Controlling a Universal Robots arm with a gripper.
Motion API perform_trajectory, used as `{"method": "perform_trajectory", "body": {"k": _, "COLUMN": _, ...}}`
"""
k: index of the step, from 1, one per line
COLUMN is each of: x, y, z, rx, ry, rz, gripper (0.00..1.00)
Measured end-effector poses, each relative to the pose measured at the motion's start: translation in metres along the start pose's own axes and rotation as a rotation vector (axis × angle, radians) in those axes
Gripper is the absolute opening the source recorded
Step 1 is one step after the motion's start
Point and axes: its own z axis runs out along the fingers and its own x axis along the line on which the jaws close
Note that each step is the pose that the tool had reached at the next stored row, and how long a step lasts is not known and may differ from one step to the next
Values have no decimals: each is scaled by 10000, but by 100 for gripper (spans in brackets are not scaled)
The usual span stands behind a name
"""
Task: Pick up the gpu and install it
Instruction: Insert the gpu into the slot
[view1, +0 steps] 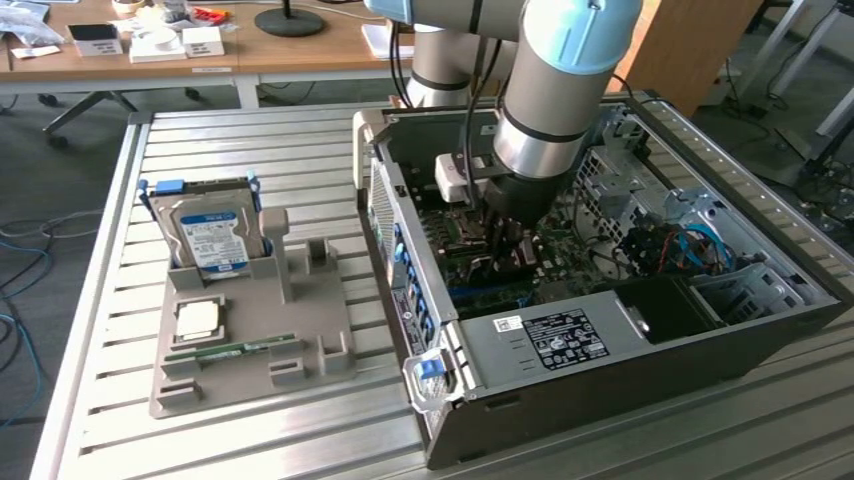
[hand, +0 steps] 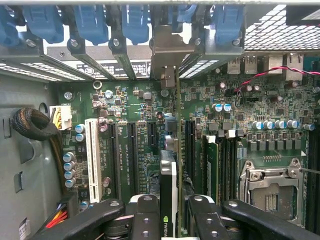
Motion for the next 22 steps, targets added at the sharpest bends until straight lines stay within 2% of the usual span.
{"method": "perform_trajectory", "body": {"k": 9, "x": 0, "y": 3, "z": 1, "rx": -4, "ry": -2, "rz": 6, "gripper": 27}}
{"method": "perform_trajectory", "body": {"k": 10, "x": 0, "y": 2, "z": 1, "rx": 1, "ry": -1, "rz": 4, "gripper": 33}}
{"method": "perform_trajectory", "body": {"k": 11, "x": 0, "y": 1, "z": 0, "rx": 0, "ry": 0, "rz": 3, "gripper": 33}}
{"method": "perform_trajectory", "body": {"k": 12, "x": 0, "y": 0, "z": 0, "rx": -1, "ry": 0, "rz": 1, "gripper": 40}}
{"method": "perform_trajectory", "body": {"k": 22, "x": 0, "y": -1, "z": 0, "rx": -1, "ry": 0, "rz": -1, "gripper": 40}}
